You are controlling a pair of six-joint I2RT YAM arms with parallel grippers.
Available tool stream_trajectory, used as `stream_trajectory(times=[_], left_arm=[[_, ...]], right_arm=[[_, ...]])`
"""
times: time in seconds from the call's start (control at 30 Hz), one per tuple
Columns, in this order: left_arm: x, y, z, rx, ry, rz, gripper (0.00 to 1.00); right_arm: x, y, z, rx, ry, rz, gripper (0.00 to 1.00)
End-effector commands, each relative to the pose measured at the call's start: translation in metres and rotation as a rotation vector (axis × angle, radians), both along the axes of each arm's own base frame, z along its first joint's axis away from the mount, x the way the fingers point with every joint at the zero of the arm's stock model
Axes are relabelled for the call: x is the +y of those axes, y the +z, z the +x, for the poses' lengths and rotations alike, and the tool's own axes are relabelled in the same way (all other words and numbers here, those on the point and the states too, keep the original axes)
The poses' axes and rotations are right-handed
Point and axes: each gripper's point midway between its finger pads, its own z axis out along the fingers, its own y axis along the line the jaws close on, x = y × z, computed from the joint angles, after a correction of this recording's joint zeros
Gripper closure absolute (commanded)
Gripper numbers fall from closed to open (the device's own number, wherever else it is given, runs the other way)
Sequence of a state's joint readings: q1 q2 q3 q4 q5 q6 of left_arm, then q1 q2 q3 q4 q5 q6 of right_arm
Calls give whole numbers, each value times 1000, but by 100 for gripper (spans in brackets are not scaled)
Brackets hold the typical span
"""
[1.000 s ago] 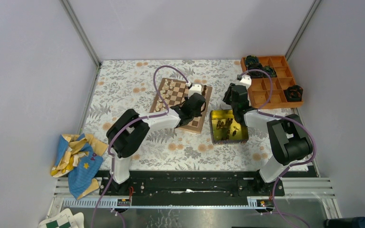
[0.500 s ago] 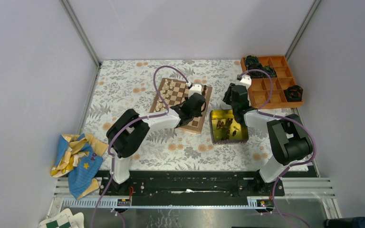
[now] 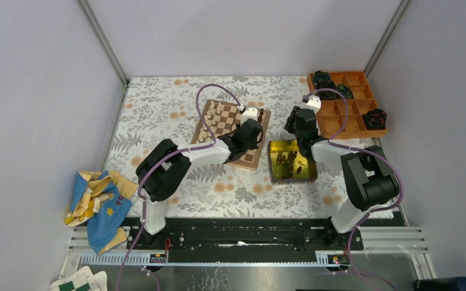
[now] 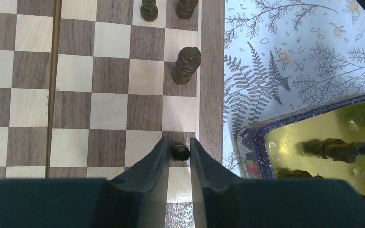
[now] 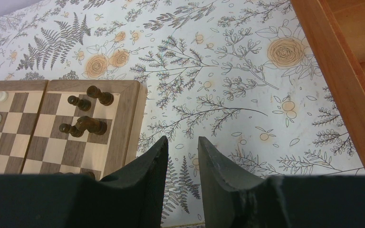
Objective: Set up the chess pieces on the board
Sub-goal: Place the chess piece on the chessboard.
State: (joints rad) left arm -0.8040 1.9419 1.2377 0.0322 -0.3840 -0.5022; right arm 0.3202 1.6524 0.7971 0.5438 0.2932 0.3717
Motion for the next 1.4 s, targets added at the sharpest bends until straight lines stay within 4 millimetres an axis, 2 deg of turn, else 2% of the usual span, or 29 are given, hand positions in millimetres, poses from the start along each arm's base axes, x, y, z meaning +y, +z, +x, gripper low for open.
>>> stream_trajectory(times=[0.0,0.43,0.57,0.77,0.87,0.97,1.1,1.37], left_arm=[[-12,11,4,-32,-6,-35,69],[-14,17,5,-46,-9,-34,52],[-10,31,6,-75,-1,-38,42],[1,77,5,-161,19,-74,21],[8,94,2,-190,30,-95,14],[13,101,-4,-196,37,-121,11],[22,104,-14,-191,52,-150,10],[42,103,-33,-182,71,-170,10]], right_arm=[[3,21,13,-62,0,28,63],[2,23,13,-65,6,8,64],[3,28,12,-73,17,-22,63],[13,32,6,-55,62,-44,62],[18,37,-2,-38,83,-64,61],[21,43,-13,-31,92,-87,60],[26,46,-32,-13,107,-129,60],[33,35,-73,54,155,-171,57]])
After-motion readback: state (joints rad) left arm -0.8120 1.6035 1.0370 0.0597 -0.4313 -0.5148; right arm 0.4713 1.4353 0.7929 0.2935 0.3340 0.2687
